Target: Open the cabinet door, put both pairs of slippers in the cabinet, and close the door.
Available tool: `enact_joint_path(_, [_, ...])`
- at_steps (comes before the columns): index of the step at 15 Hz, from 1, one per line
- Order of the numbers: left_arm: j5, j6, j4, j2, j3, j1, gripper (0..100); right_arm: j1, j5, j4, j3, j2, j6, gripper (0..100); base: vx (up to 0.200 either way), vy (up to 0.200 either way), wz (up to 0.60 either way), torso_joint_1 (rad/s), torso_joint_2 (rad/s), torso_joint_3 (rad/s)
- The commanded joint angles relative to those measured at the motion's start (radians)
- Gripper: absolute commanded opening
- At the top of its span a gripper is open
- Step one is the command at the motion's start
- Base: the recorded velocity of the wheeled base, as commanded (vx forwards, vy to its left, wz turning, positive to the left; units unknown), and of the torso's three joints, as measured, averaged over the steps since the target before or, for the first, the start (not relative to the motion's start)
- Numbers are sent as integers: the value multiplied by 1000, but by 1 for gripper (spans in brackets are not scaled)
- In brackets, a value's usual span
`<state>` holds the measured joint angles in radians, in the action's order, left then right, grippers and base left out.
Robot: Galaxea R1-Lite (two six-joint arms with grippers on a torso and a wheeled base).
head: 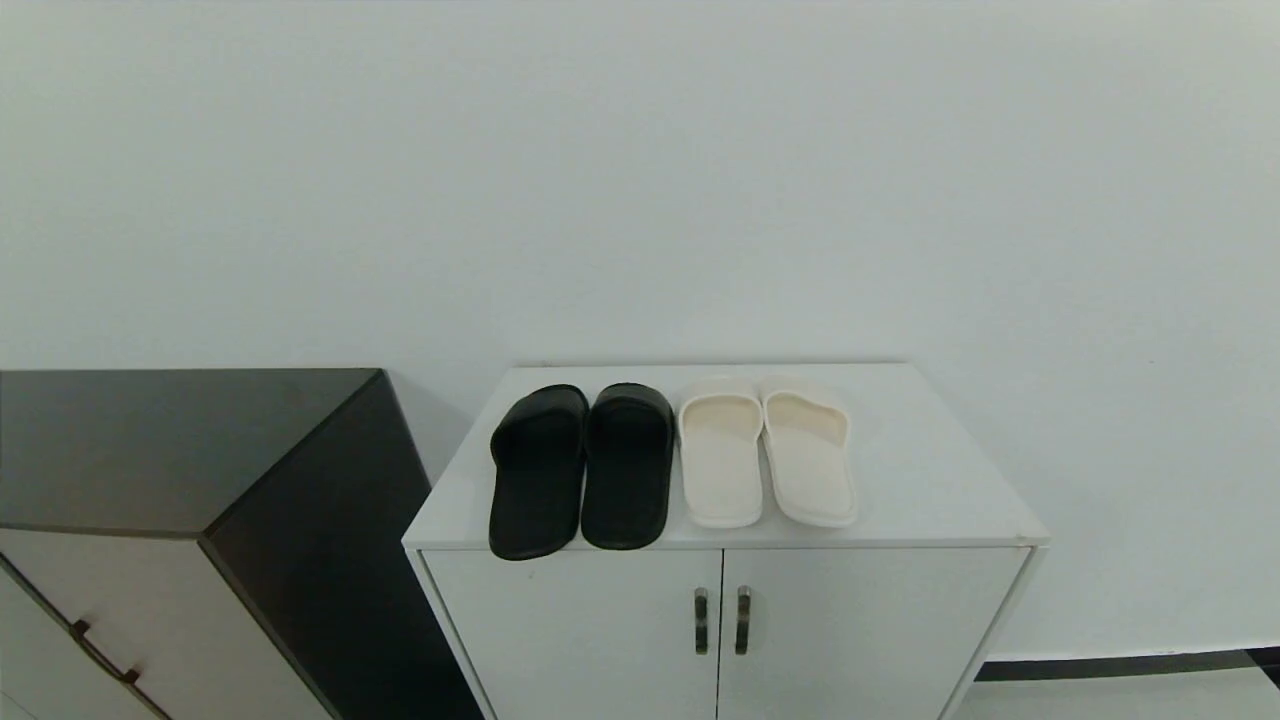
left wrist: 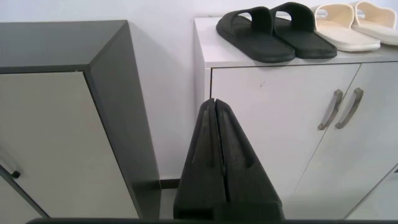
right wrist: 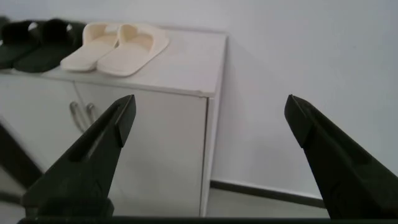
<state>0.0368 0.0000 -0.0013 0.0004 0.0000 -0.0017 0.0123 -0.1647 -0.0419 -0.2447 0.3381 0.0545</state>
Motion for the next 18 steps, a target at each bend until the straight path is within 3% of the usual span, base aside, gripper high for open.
enact_joint_path(1, [0,2,0,1,0,0,0,107,-38,-182,-24,383,4,100,0,0,0,0,0,0])
enact_joint_path(2, [0,2,0,1,0,0,0,172,-19,-273,-27,467,4,100,0,0,0,0,0,0])
enact_joint_path(4, [0,5,0,1,0,0,0,327,140,-366,-53,582,-10,100,0,0,0,0,0,0])
enact_joint_path(6, [0,5,0,1,0,0,0,667,488,-386,-119,694,-159,100,0,0,0,0,0,0])
enact_joint_path(7, [0,5,0,1,0,0,0,724,550,-381,-145,726,-194,100,0,0,0,0,0,0])
enact_joint_path(8, [2,12,0,1,0,0,0,755,599,-381,-180,776,-219,100,0,0,0,0,0,0])
enact_joint_path(15, [3,14,0,1,0,0,0,781,613,-378,-475,1102,-280,100,0,0,0,0,0,0])
enact_joint_path(18, [3,14,0,1,0,0,0,819,677,-378,-558,1191,-281,100,0,0,0,0,0,0])
